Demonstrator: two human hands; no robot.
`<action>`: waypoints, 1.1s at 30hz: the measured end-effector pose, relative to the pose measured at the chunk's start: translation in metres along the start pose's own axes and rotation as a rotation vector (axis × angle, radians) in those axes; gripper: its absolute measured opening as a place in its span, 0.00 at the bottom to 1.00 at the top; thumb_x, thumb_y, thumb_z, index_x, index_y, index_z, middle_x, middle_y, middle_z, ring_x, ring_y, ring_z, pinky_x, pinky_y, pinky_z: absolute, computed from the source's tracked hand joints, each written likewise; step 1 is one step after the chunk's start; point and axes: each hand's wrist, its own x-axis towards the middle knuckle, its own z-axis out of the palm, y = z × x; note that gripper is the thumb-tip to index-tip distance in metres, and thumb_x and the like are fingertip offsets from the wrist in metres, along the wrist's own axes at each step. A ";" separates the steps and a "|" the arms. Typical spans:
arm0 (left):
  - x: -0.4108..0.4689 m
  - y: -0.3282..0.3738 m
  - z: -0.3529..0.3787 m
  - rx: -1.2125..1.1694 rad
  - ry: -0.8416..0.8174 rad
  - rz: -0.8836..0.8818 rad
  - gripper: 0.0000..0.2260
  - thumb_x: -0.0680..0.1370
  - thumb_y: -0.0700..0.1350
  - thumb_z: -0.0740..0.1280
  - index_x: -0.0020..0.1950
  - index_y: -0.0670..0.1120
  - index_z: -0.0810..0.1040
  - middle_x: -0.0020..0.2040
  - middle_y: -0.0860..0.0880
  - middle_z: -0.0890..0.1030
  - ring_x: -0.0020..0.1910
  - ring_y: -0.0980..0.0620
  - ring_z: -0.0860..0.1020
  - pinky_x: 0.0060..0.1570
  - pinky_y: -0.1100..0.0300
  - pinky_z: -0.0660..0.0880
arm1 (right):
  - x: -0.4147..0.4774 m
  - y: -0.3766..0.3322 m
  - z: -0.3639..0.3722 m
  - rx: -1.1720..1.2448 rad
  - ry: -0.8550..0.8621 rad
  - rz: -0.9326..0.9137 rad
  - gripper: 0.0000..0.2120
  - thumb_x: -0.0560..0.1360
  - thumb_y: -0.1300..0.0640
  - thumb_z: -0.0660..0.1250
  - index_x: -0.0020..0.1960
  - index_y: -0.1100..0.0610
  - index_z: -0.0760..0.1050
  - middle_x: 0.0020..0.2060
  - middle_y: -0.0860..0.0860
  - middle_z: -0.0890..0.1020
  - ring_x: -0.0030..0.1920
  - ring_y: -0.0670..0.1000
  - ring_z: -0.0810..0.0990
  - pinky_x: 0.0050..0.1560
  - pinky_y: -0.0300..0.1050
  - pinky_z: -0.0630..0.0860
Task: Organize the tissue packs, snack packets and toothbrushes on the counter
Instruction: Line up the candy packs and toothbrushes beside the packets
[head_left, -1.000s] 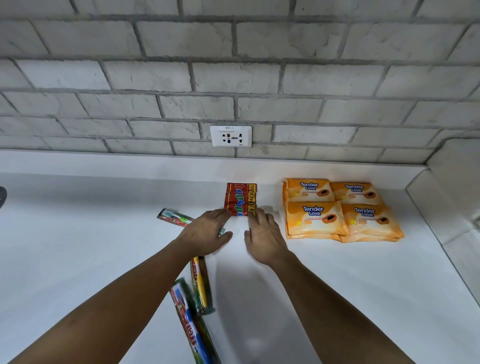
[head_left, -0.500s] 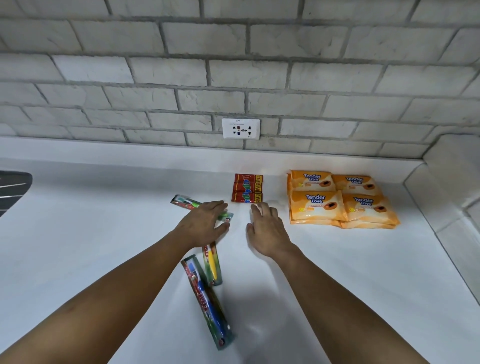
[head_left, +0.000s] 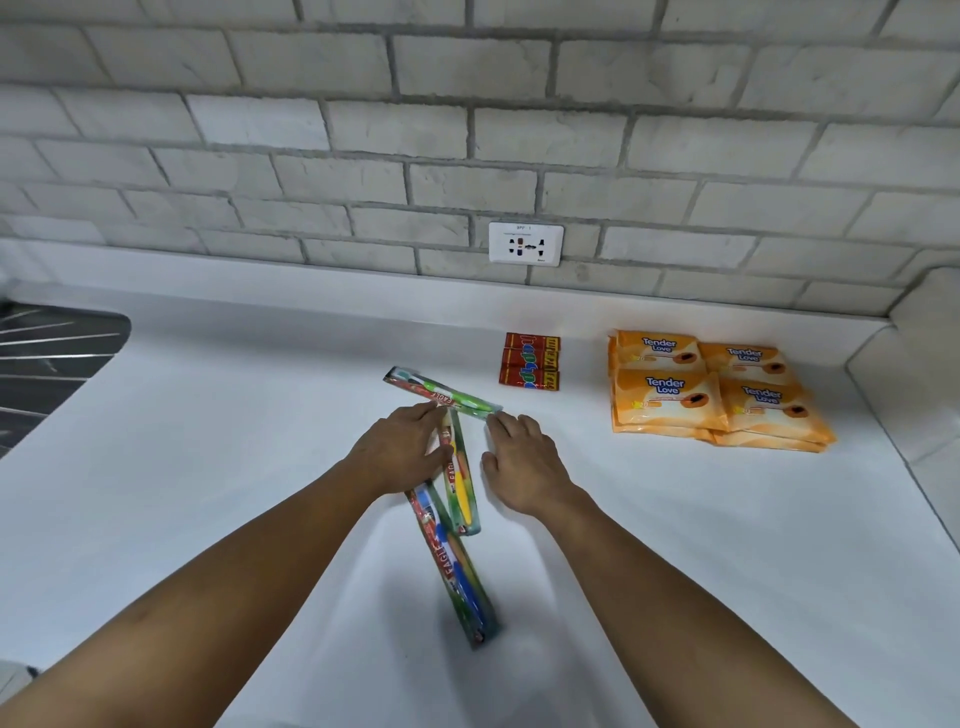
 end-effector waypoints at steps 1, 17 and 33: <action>0.000 -0.002 0.001 0.002 0.000 -0.005 0.30 0.83 0.61 0.61 0.82 0.49 0.63 0.80 0.48 0.68 0.76 0.45 0.69 0.71 0.46 0.73 | 0.002 -0.001 0.001 -0.006 -0.017 -0.006 0.27 0.84 0.47 0.56 0.81 0.55 0.58 0.80 0.52 0.62 0.79 0.57 0.59 0.75 0.58 0.66; 0.030 -0.055 -0.001 0.094 0.006 -0.116 0.33 0.84 0.61 0.58 0.84 0.46 0.57 0.84 0.46 0.59 0.79 0.42 0.64 0.72 0.44 0.70 | 0.056 -0.019 0.009 -0.030 -0.113 -0.062 0.29 0.85 0.50 0.55 0.83 0.56 0.54 0.83 0.53 0.55 0.83 0.58 0.50 0.80 0.61 0.55; 0.075 -0.103 0.008 0.111 0.058 -0.094 0.28 0.85 0.58 0.55 0.82 0.46 0.62 0.80 0.44 0.68 0.75 0.42 0.69 0.68 0.46 0.71 | 0.113 -0.018 0.013 -0.046 -0.014 -0.149 0.24 0.85 0.50 0.56 0.78 0.56 0.63 0.79 0.52 0.64 0.80 0.55 0.60 0.76 0.58 0.65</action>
